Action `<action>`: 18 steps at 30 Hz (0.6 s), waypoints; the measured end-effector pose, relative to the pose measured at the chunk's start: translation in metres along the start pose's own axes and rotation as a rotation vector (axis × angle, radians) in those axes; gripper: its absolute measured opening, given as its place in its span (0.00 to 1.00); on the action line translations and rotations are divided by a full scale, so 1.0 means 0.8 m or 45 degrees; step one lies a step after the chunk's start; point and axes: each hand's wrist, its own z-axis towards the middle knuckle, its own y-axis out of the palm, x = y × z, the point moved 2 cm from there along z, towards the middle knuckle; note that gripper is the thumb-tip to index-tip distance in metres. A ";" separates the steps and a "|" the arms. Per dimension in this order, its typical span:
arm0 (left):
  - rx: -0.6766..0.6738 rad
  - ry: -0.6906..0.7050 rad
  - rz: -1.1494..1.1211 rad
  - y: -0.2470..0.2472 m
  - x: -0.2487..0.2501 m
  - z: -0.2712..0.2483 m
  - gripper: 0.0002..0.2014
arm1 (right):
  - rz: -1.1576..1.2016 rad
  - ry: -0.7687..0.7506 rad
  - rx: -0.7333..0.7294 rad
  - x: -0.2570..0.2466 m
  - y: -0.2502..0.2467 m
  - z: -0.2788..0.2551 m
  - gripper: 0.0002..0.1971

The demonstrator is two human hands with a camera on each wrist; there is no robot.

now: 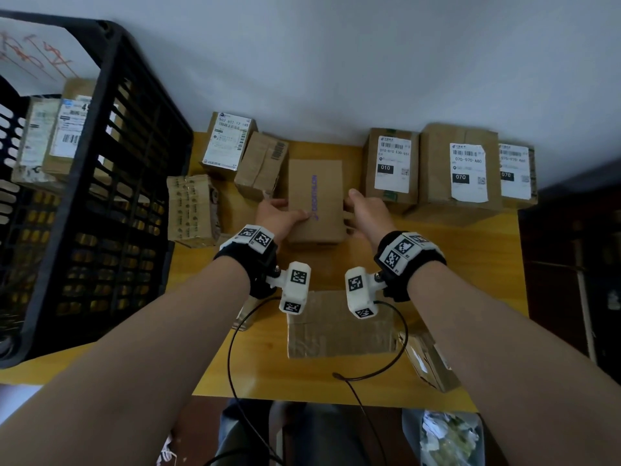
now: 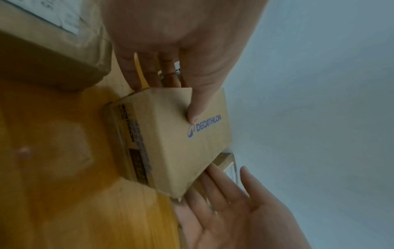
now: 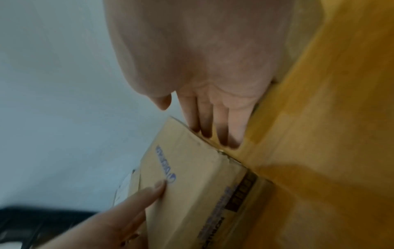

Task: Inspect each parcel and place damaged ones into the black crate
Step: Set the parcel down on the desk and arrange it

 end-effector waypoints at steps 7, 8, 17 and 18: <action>-0.089 -0.034 0.053 -0.007 0.002 0.003 0.35 | -0.758 -0.472 -0.253 -0.046 0.024 -0.021 0.28; -0.096 -0.041 0.053 -0.008 0.002 0.003 0.35 | -0.868 -0.411 -0.340 -0.049 0.031 -0.020 0.26; -0.145 -0.217 -0.024 -0.011 0.000 0.009 0.37 | -1.204 -0.199 -0.449 -0.056 0.058 0.015 0.21; -0.148 -0.227 -0.027 -0.012 0.001 0.009 0.37 | -1.224 -0.206 -0.447 -0.056 0.060 0.017 0.21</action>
